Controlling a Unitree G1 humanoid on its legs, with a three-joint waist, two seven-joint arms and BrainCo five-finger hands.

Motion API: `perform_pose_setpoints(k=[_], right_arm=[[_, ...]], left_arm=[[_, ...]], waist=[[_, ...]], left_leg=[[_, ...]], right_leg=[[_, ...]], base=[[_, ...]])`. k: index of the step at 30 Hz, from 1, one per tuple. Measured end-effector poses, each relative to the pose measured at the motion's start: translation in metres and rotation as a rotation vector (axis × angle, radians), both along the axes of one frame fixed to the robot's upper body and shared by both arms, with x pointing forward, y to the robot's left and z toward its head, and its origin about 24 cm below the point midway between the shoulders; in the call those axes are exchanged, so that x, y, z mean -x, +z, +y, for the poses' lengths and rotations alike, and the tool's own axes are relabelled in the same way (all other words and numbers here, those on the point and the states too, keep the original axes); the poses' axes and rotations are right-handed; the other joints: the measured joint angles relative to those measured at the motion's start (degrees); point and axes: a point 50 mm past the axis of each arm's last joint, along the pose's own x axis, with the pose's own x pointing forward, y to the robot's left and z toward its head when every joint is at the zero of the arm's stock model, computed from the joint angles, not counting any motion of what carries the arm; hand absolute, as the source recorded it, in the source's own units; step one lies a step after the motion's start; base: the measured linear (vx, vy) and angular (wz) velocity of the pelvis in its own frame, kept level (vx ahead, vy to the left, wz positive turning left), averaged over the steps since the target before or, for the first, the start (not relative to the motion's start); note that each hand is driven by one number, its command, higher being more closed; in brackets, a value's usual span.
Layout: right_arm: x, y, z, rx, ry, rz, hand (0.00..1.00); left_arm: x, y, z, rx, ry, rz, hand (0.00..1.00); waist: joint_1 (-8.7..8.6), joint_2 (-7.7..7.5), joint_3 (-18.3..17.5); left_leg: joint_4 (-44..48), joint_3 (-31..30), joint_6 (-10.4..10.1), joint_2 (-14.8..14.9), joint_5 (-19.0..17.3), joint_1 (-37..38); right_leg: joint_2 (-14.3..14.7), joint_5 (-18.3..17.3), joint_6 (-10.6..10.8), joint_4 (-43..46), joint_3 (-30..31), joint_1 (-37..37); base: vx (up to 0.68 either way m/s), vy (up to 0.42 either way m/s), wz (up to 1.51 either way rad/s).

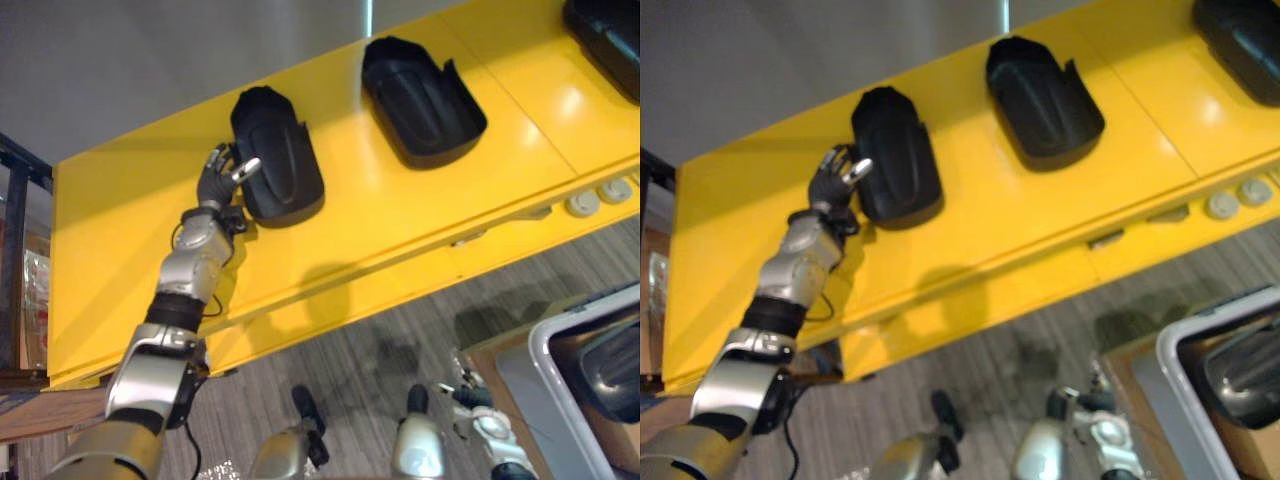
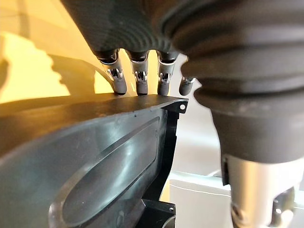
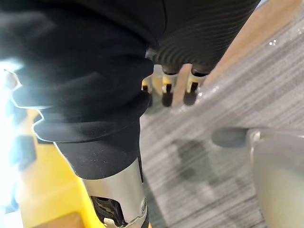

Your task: Walk over and take plastic housings, then place them on the shelf

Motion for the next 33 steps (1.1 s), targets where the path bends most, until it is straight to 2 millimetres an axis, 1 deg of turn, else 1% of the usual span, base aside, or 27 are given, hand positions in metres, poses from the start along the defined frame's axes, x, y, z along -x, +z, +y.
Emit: perform_pose_setpoints(k=[4,7,10,12,13,15,16,17,18,19,21,23,25,26,27,30,32,33], right_arm=[[-0.001,0.0,0.001,-0.003,0.001,-0.001,0.0],[-0.001,0.0,0.002,-0.006,0.001,-0.002,0.0],[-0.001,-0.001,0.004,-0.011,0.0,-0.003,0.0],[0.002,-0.002,0.005,-0.014,-0.003,0.0,0.0],[0.004,-0.003,0.005,-0.017,-0.008,0.002,0.0],[0.011,-0.006,0.004,-0.021,-0.026,0.009,0.0],[0.014,-0.007,0.004,-0.023,-0.031,0.009,0.0],[0.015,-0.007,0.004,-0.023,-0.032,0.011,0.0],[0.019,-0.009,0.004,-0.025,-0.036,0.018,0.0],[0.021,-0.01,0.004,-0.026,-0.039,0.022,0.0],[0.028,-0.013,0.006,-0.034,-0.048,0.038,0.0],[0.033,-0.015,0.006,-0.037,-0.054,0.051,0.0],[0.038,-0.019,0.006,-0.048,-0.077,0.072,0.0],[0.045,-0.022,0.006,-0.056,-0.101,0.091,0.0],[0.047,-0.023,0.006,-0.06,-0.112,0.099,0.0],[0.064,-0.029,0.004,-0.073,-0.163,0.145,0.0],[0.077,-0.034,0.005,-0.074,-0.194,0.189,0.0],[0.08,-0.035,0.006,-0.077,-0.2,0.199,0.0]], left_arm=[[0.002,-0.003,0.0,0.039,0.0,0.001,0.0],[0.002,-0.004,0.001,0.051,0.042,-0.007,0.0],[0.004,-0.005,0.004,0.062,0.139,-0.012,0.0],[0.006,0.002,0.014,0.04,0.265,-0.069,0.0],[0.009,0.01,0.02,0.037,0.323,-0.115,0.0],[0.018,0.036,0.036,0.071,0.455,-0.266,0.0],[0.027,0.053,0.046,0.057,0.523,-0.365,0.0],[0.031,0.063,0.051,0.049,0.55,-0.417,0.0],[0.042,0.084,0.059,0.067,0.587,-0.539,0.0],[0.046,0.092,0.06,0.062,0.605,-0.583,0.0],[0.063,0.116,0.06,0.01,0.659,-0.741,0.0],[0.072,0.125,0.06,0.01,0.69,-0.806,0.0],[0.08,0.13,0.062,0.013,0.733,-0.847,0.0],[0.086,0.13,0.065,0.021,0.765,-0.864,0.0],[0.09,0.13,0.067,0.033,0.781,-0.874,0.0],[0.112,0.122,0.081,0.039,0.852,-0.911,0.0],[0.134,0.116,0.093,0.026,0.921,-0.96,0.0],[0.141,0.116,0.096,0.024,0.937,-0.975,0.0]], waist=[[-0.16,-0.02,0.0],[-0.2,-0.14,0.1],[-0.43,-0.36,0.2],[-0.56,-0.7,0.4],[-0.6,-0.88,0.5],[-0.54,-0.98,0.6],[-0.57,-0.98,0.6],[-0.57,-0.98,0.6],[-0.58,-0.97,0.6],[-0.64,-0.96,0.5],[-0.6,-1.18,0.3],[-0.55,-1.15,-0.5],[-0.7,-1.1,-1.6],[-0.61,-1.06,-2.9],[-0.6,-1.02,-3.2],[-0.62,-0.28,-6.1],[-0.31,0.1,-8.2],[0.0,0.1,-8.5]], left_leg=[[0.0,0.0,0.0,0.1,0.0,0.2],[0.0,0.0,0.0,0.1,0.0,0.2],[0.0,0.0,0.0,0.1,0.0,0.2],[0.0,0.0,0.0,0.2,0.0,0.1],[0.0,0.0,0.0,0.2,0.0,0.1],[0.0,-0.1,0.0,0.2,0.0,0.1],[0.0,-0.1,0.0,0.2,0.0,0.1],[0.0,-0.1,0.0,0.2,0.0,0.1],[0.0,-0.4,0.0,0.2,0.0,0.3],[0.0,-0.7,0.0,0.2,0.0,0.4],[0.0,-1.4,-0.1,0.2,0.0,1.2],[0.0,-1.8,-0.1,0.2,0.0,1.8],[0.0,-2.7,-0.1,0.2,0.0,2.6],[0.0,-2.8,-0.1,0.2,0.0,2.8],[0.0,-2.9,-0.1,0.2,0.0,3.3],[0.0,-3.5,-0.1,0.2,-0.1,4.3],[-0.3,-5.1,-0.1,0.3,-0.1,4.5],[-0.3,-5.3,-0.1,0.4,-0.1,4.8]], right_leg=[[0.1,0.0,0.0,-0.2,0.0,0.3],[0.1,0.0,0.0,-0.2,-0.1,0.3],[0.1,0.0,0.0,-0.2,-0.1,0.3],[0.2,0.0,0.0,-0.3,-0.1,0.3],[0.2,0.0,0.0,-0.3,-0.1,0.3],[0.3,0.0,0.0,-0.3,-0.2,0.3],[0.3,0.0,0.0,-0.2,-0.2,0.3],[0.3,-0.1,-0.1,-0.2,-0.3,0.3],[0.3,-0.1,-0.1,-0.2,-0.6,0.6],[0.3,-0.2,-0.2,-0.3,-1.1,0.9],[0.2,-0.4,-0.2,-0.3,-1.9,2.3],[0.3,-0.5,-0.2,-0.9,-2.5,3.6],[0.4,-0.4,-0.2,-1.7,-3.2,5.1],[0.4,-0.4,-0.1,-2.2,-3.3,5.7],[0.4,-0.3,0.0,-2.6,-3.4,6.3],[0.9,0.2,0.5,-5.0,-4.8,9.1],[1.3,0.8,0.5,-6.9,-6.3,11.1],[1.5,0.9,0.4,-7.3,-6.4,11.6]], base=[[0.01,0.002,0.0],[0.0,0.0,0.0],[0.01,0.003,0.0],[0.04,0.007,-0.01],[0.03,0.004,0.0],[0.02,0.003,0.01],[0.0,0.0,0.0],[0.04,0.009,0.02],[0.03,0.005,0.07],[0.03,-0.002,0.17],[0.03,0.007,0.15],[0.01,0.012,0.09],[0.02,0.013,0.12],[0.02,0.02,0.05],[0.0,0.0,0.0],[0.03,0.009,0.11],[0.03,-0.001,0.26],[0.02,0.008,0.13]])
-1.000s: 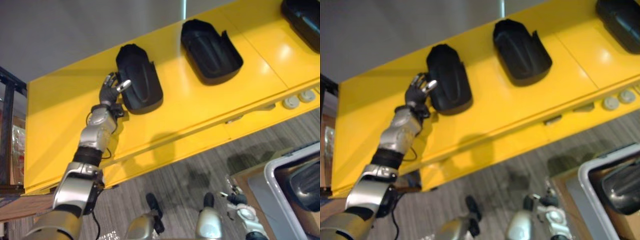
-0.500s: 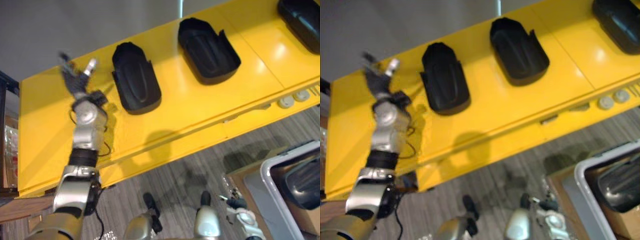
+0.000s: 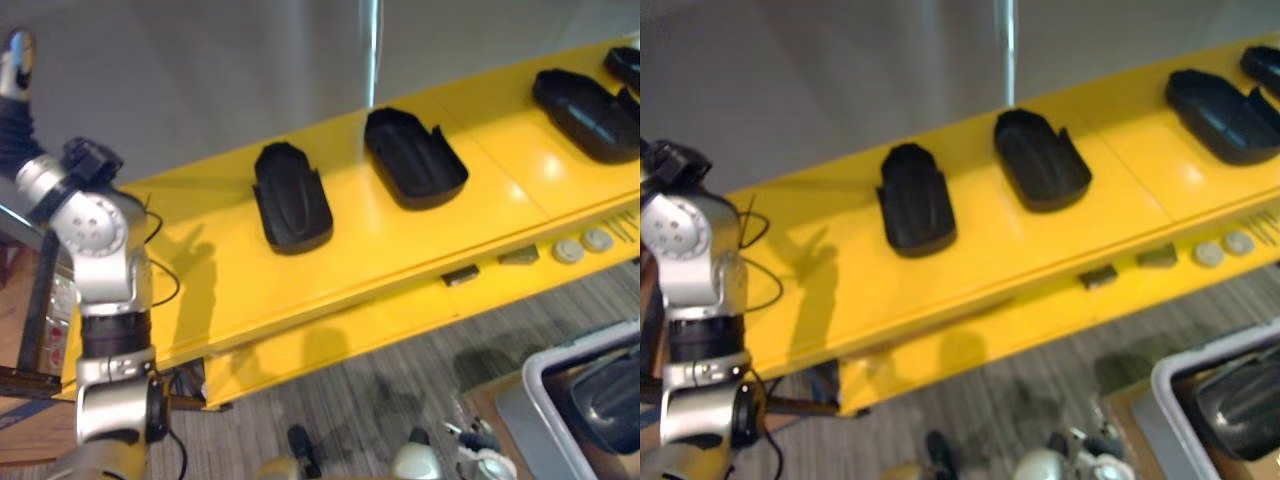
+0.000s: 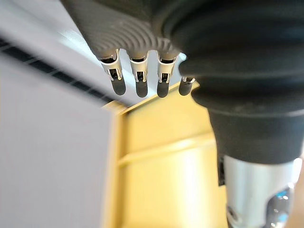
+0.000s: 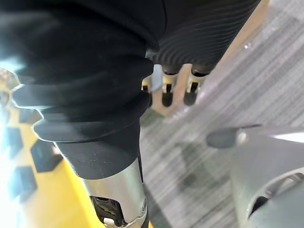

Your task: Walk over and take plastic housings, then place them on the shelf

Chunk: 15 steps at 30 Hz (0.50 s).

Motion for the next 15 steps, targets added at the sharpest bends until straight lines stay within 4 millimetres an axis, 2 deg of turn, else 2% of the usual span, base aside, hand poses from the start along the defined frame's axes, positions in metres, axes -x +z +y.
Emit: perform_pose_setpoints(k=[4,5,8,9,10,12,15], right_arm=[[0.019,-0.006,0.005,-0.025,-0.036,0.059,0.0],[0.025,-0.008,0.007,-0.032,-0.043,0.083,0.0],[0.036,-0.011,0.012,-0.043,-0.069,0.116,0.0],[0.042,-0.013,0.016,-0.06,-0.079,0.137,0.0],[0.044,-0.014,0.018,-0.066,-0.083,0.141,0.0],[0.052,-0.015,0.019,-0.073,-0.107,0.155,0.0],[0.051,-0.015,0.02,-0.076,-0.107,0.155,0.0]], left_arm=[[0.037,-0.014,0.021,-0.043,0.142,0.0,0.0],[0.053,-0.022,0.031,-0.052,0.201,0.028,0.0],[0.08,-0.036,0.045,-0.082,0.293,0.081,0.0],[0.095,-0.045,0.051,-0.083,0.34,0.102,0.0],[0.101,-0.05,0.054,-0.079,0.36,0.12,0.0],[0.121,-0.075,0.061,-0.048,0.451,0.212,0.0],[0.131,-0.108,0.065,0.042,0.478,0.338,0.0]], waist=[[2.54,-0.4,-2.9],[3.36,-0.65,-4.1],[4.13,-1.3,-5.3],[4.92,-1.78,-6.1],[5.43,-1.9,-6.3],[6.57,-2.2,-6.8],[7.36,-2.43,-6.9]], left_leg=[[-0.1,-1.0,-0.1,0.3,-0.1,0.6],[-0.1,-1.5,-0.1,0.3,-0.1,0.6],[-0.1,-2.9,-0.1,0.1,-0.1,0.6],[-0.1,-3.5,-0.1,0.0,-0.1,0.5],[-0.1,-3.8,0.0,-0.1,-0.1,0.5],[-0.1,-4.3,0.1,-0.3,-0.2,0.5],[-0.2,-5.5,0.2,-0.5,-0.2,0.2]], right_leg=[[0.7,0.4,-0.2,-2.5,-1.8,2.6],[0.8,0.6,-0.4,-3.3,-2.9,3.5],[0.8,0.8,-0.1,-3.5,-4.5,4.6],[0.7,0.6,-0.4,-3.7,-5.0,5.0],[0.7,0.6,-0.4,-3.9,-5.6,5.4],[0.6,0.4,-0.6,-4.0,-6.3,5.8],[0.5,0.2,-0.4,-4.1,-7.5,6.2]], base=[[0.01,0.002,0.16],[0.02,0.008,0.19],[0.01,0.01,0.27],[0.01,0.014,0.21],[0.01,0.018,0.25],[-0.01,0.019,0.16],[-0.05,0.028,0.2]])
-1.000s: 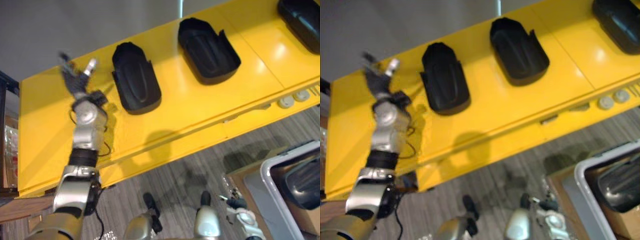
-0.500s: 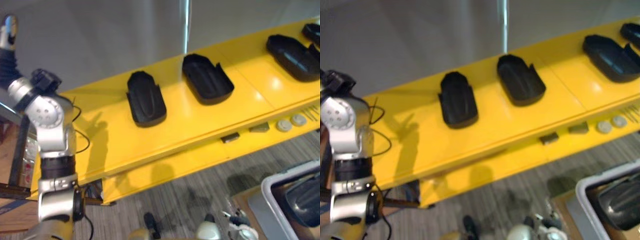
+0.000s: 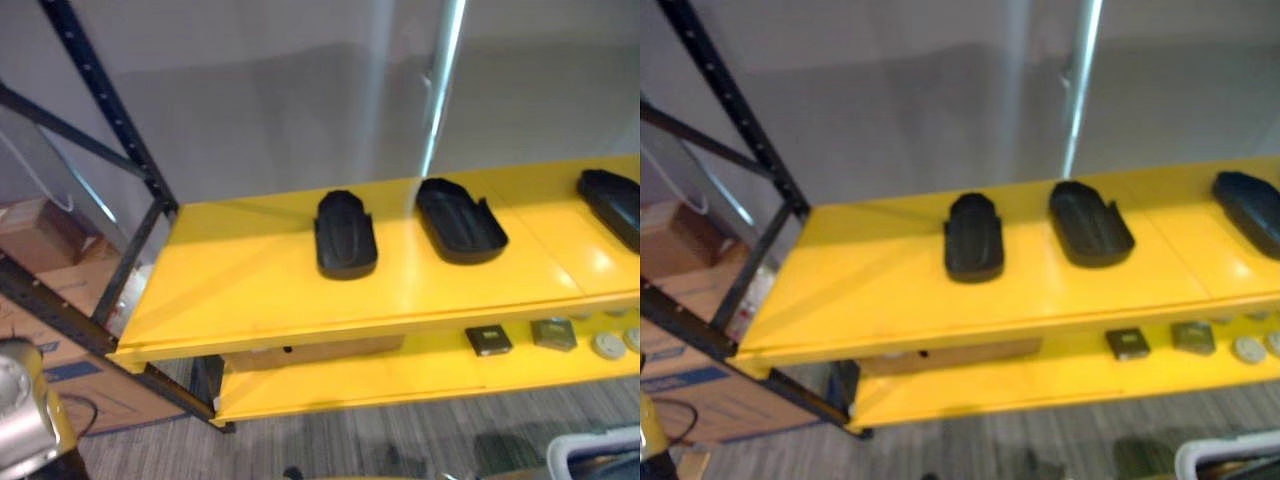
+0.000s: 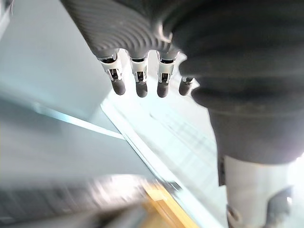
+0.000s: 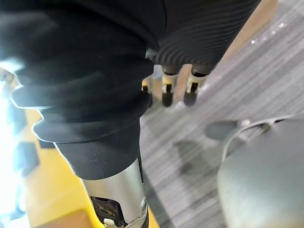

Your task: Walk over and take plastic housings, then place them on the shelf

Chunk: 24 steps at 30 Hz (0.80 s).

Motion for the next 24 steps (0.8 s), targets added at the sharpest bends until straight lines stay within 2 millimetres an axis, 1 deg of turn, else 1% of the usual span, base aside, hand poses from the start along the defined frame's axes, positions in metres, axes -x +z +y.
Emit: perform_pose_setpoints(k=[1,2,3,4,5,6,7,8,10,11,12,13,14,15,16,18,19,20,21,22,23,24], right_arm=[[0.0,0.0,0.001,-0.003,0.001,0.003,0.0],[0.001,-0.001,0.001,-0.01,0.003,0.014,0.0],[0.002,-0.001,0.002,-0.013,0.005,0.019,0.0],[0.001,-0.002,0.003,-0.018,0.01,0.026,0.0],[0.002,-0.002,0.005,-0.021,-0.007,0.039,0.0],[0.002,-0.002,0.005,-0.022,-0.027,0.044,0.0],[0.005,-0.003,0.009,-0.02,-0.119,0.07,1.0],[0.006,-0.003,0.009,-0.018,-0.137,0.075,1.0],[0.007,-0.004,0.015,0.001,-0.251,0.094,1.0],[0.007,-0.003,0.016,0.032,-0.348,0.098,1.0],[0.008,-0.001,0.012,0.076,-0.433,0.09,1.0],[0.008,0.001,0.009,0.106,-0.475,0.079,1.0],[0.007,0.007,0.0,0.186,-0.549,0.04,1.0],[0.001,0.016,-0.011,0.286,-0.619,-0.012,1.0],[-0.002,0.021,-0.017,0.34,-0.644,-0.041,1.0],[-0.016,0.049,-0.045,0.58,-0.747,-0.172,1.0],[-0.02,0.059,-0.051,0.644,-0.766,-0.217,1.0],[-0.029,0.081,-0.065,0.782,-0.802,-0.322,1.0],[-0.034,0.094,-0.071,0.85,-0.816,-0.381,1.0],[-0.047,0.126,-0.08,0.991,-0.832,-0.53,1.0],[-0.058,0.159,-0.085,1.131,-0.819,-0.676,1.0],[-0.063,0.176,-0.085,1.2,-0.805,-0.747,1.0]], left_arm=[[0.001,-0.019,0.005,0.07,0.023,0.065,0.0],[0.005,-0.041,0.011,0.144,0.055,0.143,0.0],[0.007,-0.053,0.013,0.185,0.07,0.182,0.0],[0.013,-0.078,0.016,0.273,0.094,0.259,0.0],[0.02,-0.105,0.016,0.375,0.1,0.323,0.0],[0.023,-0.119,0.015,0.425,0.102,0.36,0.0],[0.033,-0.158,0.007,0.553,0.112,0.476,0.0],[0.035,-0.164,0.005,0.576,0.112,0.488,0.0],[0.052,-0.198,-0.009,0.731,0.119,0.539,0.0],[0.062,-0.218,-0.019,0.826,0.131,0.58,0.0],[0.073,-0.236,-0.031,0.916,0.152,0.618,0.0],[0.079,-0.244,-0.036,0.958,0.162,0.63,0.0],[0.09,-0.257,-0.045,1.039,0.183,0.645,0.0],[0.102,-0.268,-0.051,1.114,0.205,0.642,0.0],[0.108,-0.271,-0.053,1.144,0.221,0.636,0.0],[0.125,-0.283,-0.059,1.263,0.248,0.572,0.0],[0.128,-0.286,-0.061,1.292,0.247,0.563,0.0],[0.132,-0.292,-0.066,1.349,0.236,0.545,0.0],[0.134,-0.295,-0.069,1.379,0.229,0.541,0.0],[0.139,-0.3,-0.076,1.434,0.222,0.557,0.0],[0.142,-0.305,-0.084,1.488,0.21,0.55,0.0],[0.143,-0.307,-0.088,1.508,0.193,0.558,0.0]], waist=[[0.19,0.02,-0.1],[0.34,-0.43,-0.4],[0.36,-0.25,-0.7],[0.72,-0.7,-0.9],[1.0,-0.62,-1.0],[1.21,-0.61,-0.9],[1.36,-1.53,-0.8],[1.43,-1.45,-0.9],[1.5,-2.44,-0.9],[1.49,-2.88,-0.6],[1.47,-3.15,-0.4],[1.47,-3.22,-0.4],[1.47,-3.27,-0.3],[1.44,-3.29,-0.1],[1.34,-3.32,-0.1],[1.14,-3.69,-0.1],[1.1,-3.65,-0.1],[0.9,-3.91,-0.3],[0.57,-3.81,-0.2],[-0.22,-3.56,0.0],[-0.9,-3.5,0.1],[-1.19,-3.52,0.1]], left_leg=[[0.0,-0.3,0.0,0.0,0.0,-0.1],[0.0,-0.3,-0.1,0.1,0.1,-0.6],[0.0,-0.3,-0.2,0.1,0.1,-0.8],[0.0,-0.3,-0.3,0.2,0.2,-0.8],[0.0,-0.2,-0.3,0.2,0.2,-0.8],[0.0,-0.2,-0.2,0.2,0.1,-0.7],[0.0,-0.3,-0.1,0.2,0.1,-0.2],[0.0,-0.3,0.0,0.2,0.0,-0.1],[0.0,-0.1,0.1,0.3,-0.1,0.2],[0.0,0.0,0.1,0.4,-0.3,0.3],[0.0,0.2,0.0,0.4,-0.5,0.3],[0.0,0.4,0.0,0.4,-0.6,0.4],[0.0,1.0,-0.2,0.4,-1.0,0.7],[0.0,1.9,-0.3,0.5,-1.4,1.5],[0.0,2.2,-0.4,0.6,-1.6,1.6],[0.0,3.3,-0.9,0.9,-2.1,2.4],[0.0,3.6,-1.1,1.0,-2.2,2.4],[0.0,4.0,-1.3,1.2,-2.4,2.3],[0.0,4.2,-1.3,1.2,-2.4,2.3],[0.0,4.3,-1.3,1.2,-2.4,2.2],[0.0,4.7,-1.4,1.3,-2.5,2.2],[0.0,4.7,-1.5,1.3,-2.7,2.2]], right_leg=[[0.0,-0.1,0.2,-0.2,-0.9,0.5],[0.0,-0.3,0.4,-0.3,-1.6,0.4],[-0.1,-0.3,0.4,-0.5,-1.8,0.4],[-0.1,-0.3,0.4,-0.7,-1.8,0.4],[-0.1,-0.2,0.3,-0.7,-1.8,0.4],[0.0,-0.3,0.4,-0.7,-1.9,0.6],[0.0,-0.3,0.4,-0.9,-2.1,1.3],[0.0,-0.3,0.3,-0.9,-2.1,1.4],[0.0,-0.8,0.4,-0.8,-2.1,1.6],[0.0,-1.0,0.3,-0.8,-2.1,1.6],[-0.1,-1.0,0.2,-0.8,-2.0,1.6],[-0.1,-1.1,0.1,-0.7,-1.9,1.5],[-0.2,-1.2,-0.1,-0.6,-1.7,1.5],[-0.4,-1.4,-0.2,-0.4,-1.5,1.7],[-0.4,-1.5,-0.3,-0.3,-1.3,1.7],[-0.4,-1.8,-0.5,0.2,-0.7,1.8],[-0.3,-1.8,-0.5,0.2,-0.4,1.7],[-0.3,-1.6,-0.2,0.2,-0.2,1.4],[-0.2,-1.5,0.0,0.2,-0.1,1.2],[-0.2,-1.2,0.4,0.2,-0.2,1.2],[-0.2,-1.1,0.5,0.2,-0.3,1.2],[-0.1,-1.0,0.6,0.2,-0.3,1.2]], base=[[-0.03,0.013,0.31],[-0.02,0.014,0.28],[0.0,0.022,0.13],[0.0,0.0,0.0],[0.0,0.0,0.0],[0.04,0.01,0.03],[0.04,0.005,0.03],[0.06,0.006,0.0],[0.05,0.004,-0.04],[0.05,-0.002,-0.04],[0.06,0.002,-0.05],[0.07,0.009,-0.11],[0.08,0.012,-0.25],[0.1,0.012,-0.28],[0.11,0.002,-0.27],[0.1,-0.008,-0.19],[0.09,-0.009,-0.2],[0.08,-0.007,-0.13],[0.11,-0.007,-0.1],[0.1,-0.002,-0.09],[0.09,0.0,-0.08],[0.07,0.004,-0.07]])
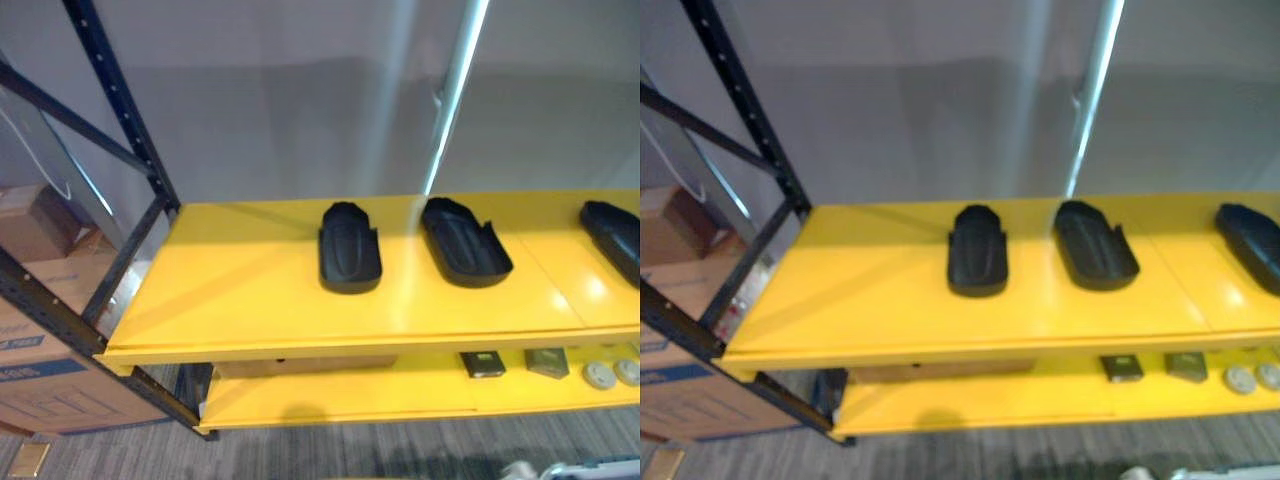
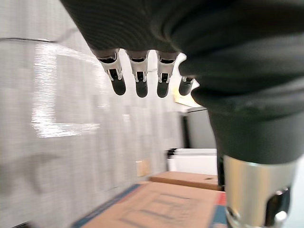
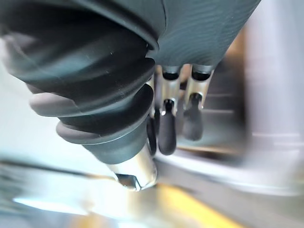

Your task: Walk over and take plastic housings, then place them on the shelf

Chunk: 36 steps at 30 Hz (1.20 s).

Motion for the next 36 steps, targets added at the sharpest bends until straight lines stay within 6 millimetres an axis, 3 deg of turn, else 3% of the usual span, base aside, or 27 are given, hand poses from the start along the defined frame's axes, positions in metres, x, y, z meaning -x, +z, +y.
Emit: perform_pose_setpoints(k=[2,4,5,6,8,11,14,18,22,24,26,29,33,36], right_arm=[[-0.016,0.065,0.006,0.336,0.06,-0.132,1.0],[-0.026,0.097,0.015,0.484,0.138,-0.222,1.0],[-0.035,0.123,0.023,0.585,0.264,-0.324,1.0],[-0.039,0.133,0.027,0.615,0.316,-0.365,1.0],[-0.054,0.163,0.042,0.657,0.582,-0.548,1.0],[-0.075,0.178,0.06,0.644,0.9,-0.631,1.0],[-0.108,0.182,0.094,0.574,1.258,-0.637,1.0],[-0.142,0.165,0.138,0.445,1.566,-0.479,1.0],[-0.147,0.155,0.154,0.403,1.661,-0.414,1.0],[-0.146,0.157,0.156,0.427,1.69,-0.408,1.0],[-0.149,0.167,0.165,0.484,1.742,-0.417,1.0],[-0.149,0.174,0.18,0.532,1.824,-0.429,1.0],[-0.138,0.183,0.194,0.596,1.925,-0.455,1.0],[-0.131,0.187,0.199,0.642,2.004,-0.457,1.0]], left_arm=[[-0.006,-0.008,-0.014,0.086,-0.115,0.012,0.0],[-0.011,-0.011,-0.019,0.116,-0.201,0.028,0.0],[-0.016,-0.012,-0.021,0.119,-0.275,0.035,0.0],[-0.018,-0.012,-0.021,0.119,-0.298,0.039,0.0],[-0.023,-0.015,-0.024,0.137,-0.357,0.053,0.0],[-0.035,-0.015,-0.023,0.127,-0.46,0.07,0.0],[-0.045,-0.013,-0.018,0.097,-0.525,0.065,0.0],[-0.047,-0.011,-0.011,0.071,-0.556,0.072,0.0],[-0.04,-0.015,-0.016,0.112,-0.618,0.1,0.0],[-0.048,-0.017,-0.021,0.137,-0.684,0.088,0.0],[-0.072,-0.017,-0.025,0.136,-0.781,0.041,0.0],[-0.103,-0.013,-0.027,0.111,-0.912,-0.013,0.0],[-0.127,-0.007,-0.031,0.058,-1.011,-0.057,0.0],[-0.143,-0.002,-0.035,0.021,-1.08,-0.087,0.0]], waist=[[-0.52,-0.63,0.2],[-0.76,-1.51,0.5],[-0.89,-2.13,0.6],[-1.17,-2.53,0.9],[-2.03,-3.58,1.0],[-2.19,-3.93,1.5],[-2.08,-3.13,1.9],[-1.56,-1.66,2.9],[-0.76,-0.63,4.2],[-0.74,0.05,5.8],[-1.6,0.74,9.9],[-2.4,1.0,14.4],[-3.67,0.88,15.5],[-3.9,0.83,15.7]], left_leg=[[0.0,0.1,-0.2,0.3,-0.4,0.0],[0.0,0.2,-0.4,0.5,-0.5,-0.1],[0.0,0.1,-0.5,0.7,-0.6,-0.2],[0.0,0.1,-0.5,0.7,-0.6,-0.3],[0.1,-0.2,-0.4,0.5,-0.5,-1.4],[0.1,-0.7,-0.2,0.2,-0.3,-2.1],[0.3,-1.7,0.1,-0.5,-0.1,-2.1],[0.3,-2.9,0.4,-0.8,0.3,-2.1],[0.4,-3.3,0.5,-0.9,0.4,-2.2],[2.0,-3.7,0.8,-0.8,0.3,-4.2],[4.7,-4.8,1.0,-0.9,-0.1,-7.7],[5.9,-4.8,1.0,-0.8,-0.1,-10.2],[6.6,-4.8,1.1,-0.9,0.0,-11.8],[6.7,-8.2,1.1,-0.8,-0.1,-12.1]], right_leg=[[0.3,0.0,0.0,0.1,-0.1,-0.2],[0.6,0.0,0.0,0.1,0.0,-0.7],[0.7,0.0,0.0,0.1,0.1,-1.1],[0.8,0.0,0.0,0.1,0.1,-1.2],[0.9,0.1,0.1,0.3,0.1,-2.5],[0.6,0.2,0.1,0.8,0.0,-3.3],[0.2,0.2,0.1,0.9,-0.1,-3.0],[0.2,0.3,0.1,0.9,-0.7,-2.3],[0.2,0.2,0.0,1.3,-1.0,-2.4],[-0.3,-0.1,-0.5,3.1,-0.7,-4.4],[-0.9,-0.6,-1.2,4.8,0.5,-7.5],[-1.0,-0.3,-0.7,5.4,2.8,-10.9],[-1.1,0.1,-0.4,5.4,4.0,-13.1],[-0.8,0.8,-0.6,5.1,5.3,-13.7]], base=[[0.07,0.003,-0.04],[0.04,-0.005,-0.07],[0.04,-0.008,-0.06],[0.02,-0.001,-0.03],[0.0,0.0,0.0],[0.02,0.02,0.07],[0.02,0.034,0.11],[0.01,0.019,0.12],[0.0,0.003,0.06],[-0.04,0.022,0.01],[-0.14,0.051,0.02],[-0.14,0.041,-0.2],[-0.03,0.018,-0.12],[0.07,-0.029,-0.22]])
